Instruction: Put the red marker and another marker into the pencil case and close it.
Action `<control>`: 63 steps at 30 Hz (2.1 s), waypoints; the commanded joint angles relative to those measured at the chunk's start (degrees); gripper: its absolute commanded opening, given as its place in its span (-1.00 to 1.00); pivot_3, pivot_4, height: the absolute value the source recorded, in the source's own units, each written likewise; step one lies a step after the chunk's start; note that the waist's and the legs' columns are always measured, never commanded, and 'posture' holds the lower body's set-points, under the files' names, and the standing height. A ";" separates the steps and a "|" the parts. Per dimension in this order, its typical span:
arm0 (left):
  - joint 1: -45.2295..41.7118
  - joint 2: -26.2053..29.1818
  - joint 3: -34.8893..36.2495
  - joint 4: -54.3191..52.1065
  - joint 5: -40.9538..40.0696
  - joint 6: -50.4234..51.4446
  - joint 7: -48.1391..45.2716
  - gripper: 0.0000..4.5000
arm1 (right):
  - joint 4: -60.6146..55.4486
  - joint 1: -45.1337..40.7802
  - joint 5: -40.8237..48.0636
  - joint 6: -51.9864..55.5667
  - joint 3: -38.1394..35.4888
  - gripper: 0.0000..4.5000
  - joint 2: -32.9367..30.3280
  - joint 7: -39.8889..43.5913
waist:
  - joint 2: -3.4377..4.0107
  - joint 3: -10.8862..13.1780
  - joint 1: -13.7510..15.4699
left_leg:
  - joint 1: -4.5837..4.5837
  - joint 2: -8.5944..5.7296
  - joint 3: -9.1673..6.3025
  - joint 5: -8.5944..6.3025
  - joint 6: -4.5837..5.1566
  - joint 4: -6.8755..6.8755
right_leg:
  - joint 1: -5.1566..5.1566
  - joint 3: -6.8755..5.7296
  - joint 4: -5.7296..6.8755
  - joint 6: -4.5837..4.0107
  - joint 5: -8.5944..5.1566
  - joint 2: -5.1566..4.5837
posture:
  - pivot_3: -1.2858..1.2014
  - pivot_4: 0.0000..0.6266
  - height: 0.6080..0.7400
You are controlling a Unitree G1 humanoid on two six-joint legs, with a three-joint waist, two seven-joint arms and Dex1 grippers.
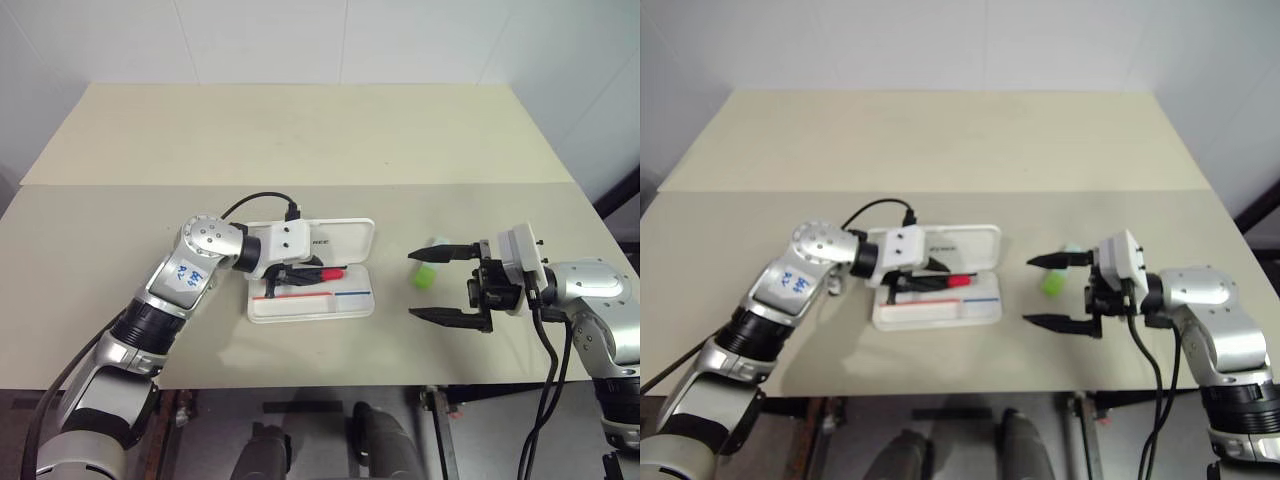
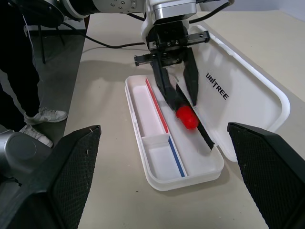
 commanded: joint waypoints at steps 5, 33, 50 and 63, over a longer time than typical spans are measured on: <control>-1.07 -0.32 0.63 -2.44 0.58 -0.13 0.39 0.93 | -1.62 -0.04 1.05 -0.34 -1.35 1.00 0.46 -0.45 | 0.00 0.00 0.00 | 0.00 0.00 0.00 0.00 0.00 0.00 | 0.00 0.00 0.00 0.00 0.00 0.00 | 0.03 -0.52 1.00; 14.85 3.10 30.00 -24.44 -35.43 15.76 -2.57 0.99 | -11.23 3.73 -10.10 16.57 -1.89 1.00 12.76 -46.10 | 0.00 0.00 -0.25 | 0.21 0.00 0.04 0.05 -0.06 0.01 | 0.00 0.16 0.08 -0.12 0.03 0.01 | 0.03 -0.52 1.00; 26.61 9.75 35.46 -26.51 -38.25 8.24 -3.70 0.99 | -8.39 0.81 -19.69 38.54 -1.13 1.00 22.81 -68.43 | 0.00 -0.02 -0.28 | 0.15 0.02 -0.01 0.02 0.06 -0.05 | -0.01 0.14 0.14 -0.17 0.05 0.04 | 0.03 -0.52 1.00; 28.55 10.76 35.80 -27.76 -39.87 7.55 -2.42 0.99 | -11.52 1.60 -19.89 44.76 -2.86 1.00 25.58 -72.55 | -0.01 -0.04 -0.18 | 0.14 0.01 -0.04 -0.01 0.12 -0.13 | 0.02 0.12 0.03 -0.17 0.05 0.04 | 0.03 -0.52 1.00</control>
